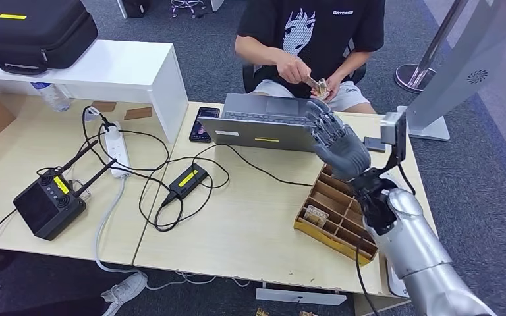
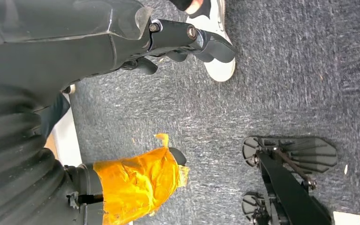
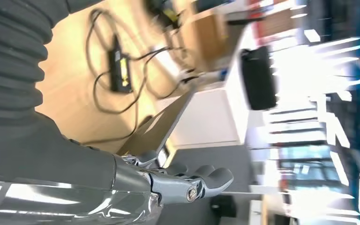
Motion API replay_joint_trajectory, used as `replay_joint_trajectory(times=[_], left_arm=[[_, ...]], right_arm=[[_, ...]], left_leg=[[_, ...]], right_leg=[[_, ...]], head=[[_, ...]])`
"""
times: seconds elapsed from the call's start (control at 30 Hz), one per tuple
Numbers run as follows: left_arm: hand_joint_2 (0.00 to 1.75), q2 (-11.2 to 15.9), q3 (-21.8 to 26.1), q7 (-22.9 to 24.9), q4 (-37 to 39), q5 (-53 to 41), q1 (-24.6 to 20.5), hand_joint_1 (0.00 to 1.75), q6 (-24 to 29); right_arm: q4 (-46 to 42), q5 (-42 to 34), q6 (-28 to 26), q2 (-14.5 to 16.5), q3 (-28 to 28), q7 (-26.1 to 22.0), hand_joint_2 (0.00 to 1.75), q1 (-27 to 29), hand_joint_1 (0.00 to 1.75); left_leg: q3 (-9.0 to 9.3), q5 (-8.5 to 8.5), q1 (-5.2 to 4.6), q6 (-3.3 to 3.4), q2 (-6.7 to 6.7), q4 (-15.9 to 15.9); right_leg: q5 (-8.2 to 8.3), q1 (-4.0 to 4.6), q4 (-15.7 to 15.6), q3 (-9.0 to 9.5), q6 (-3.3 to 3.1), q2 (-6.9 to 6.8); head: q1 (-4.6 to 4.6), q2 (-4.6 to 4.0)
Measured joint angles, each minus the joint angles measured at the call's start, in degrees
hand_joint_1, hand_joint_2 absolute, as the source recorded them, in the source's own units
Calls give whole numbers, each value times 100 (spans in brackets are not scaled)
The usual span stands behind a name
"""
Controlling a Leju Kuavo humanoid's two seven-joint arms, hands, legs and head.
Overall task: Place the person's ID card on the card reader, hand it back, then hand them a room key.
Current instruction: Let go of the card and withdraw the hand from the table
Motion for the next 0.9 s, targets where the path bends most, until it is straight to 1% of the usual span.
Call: replay_joint_trajectory(times=[0.1,0.2,0.3,0.47,0.63,0.73,0.83,0.9], left_arm=[[175,-3,84,0,0,100,9,0,54],[175,-12,178,0,0,206,17,0,132],[175,-29,273,0,0,296,28,0,198],[175,-64,407,0,0,405,33,0,270],[175,-98,521,0,0,496,34,0,326],[175,-116,572,-10,0,541,33,0,336],[175,-127,625,-27,0,573,33,0,347],[175,-140,651,-39,0,580,33,0,363]], right_arm=[[-719,-337,21,-139,-270,-217,175,749,0],[-1560,-254,-160,-160,-596,-586,175,1583,0],[-2365,-130,-318,-67,-932,-868,175,2378,0],[-3318,-132,-311,206,-1445,-1180,175,3404,0],[-4040,199,-233,542,-1820,-1585,175,4199,0],[-4385,494,-359,748,-2004,-1740,175,4553,0],[-4686,720,-753,965,-2207,-1832,175,4786,0],[-4865,1093,-1316,1113,-2356,-1914,175,4898,0]], left_leg=[[-2,-4,0,-1,-4,0],[-2,-11,0,-1,-6,-1],[-3,-15,1,-4,-9,-4],[-2,-24,2,-12,-8,-6],[-2,-26,2,-11,-5,-6],[-1,-27,1,-9,-3,-6],[0,-27,1,-9,0,-6],[1,-27,1,-9,1,-6]], right_leg=[[-2,0,0,0,1,-2],[-7,1,0,-1,-3,-2],[-16,2,0,-1,-10,-6],[-22,2,1,-3,-12,-5],[-24,2,1,-2,-11,-5],[-25,1,1,-2,-11,-5],[-25,1,0,-4,-11,-3],[-25,1,0,-8,-10,-2]], head=[[1,0],[-1,0],[-1,0],[-1,0],[-1,0],[-1,0],[-1,0],[0,0]])
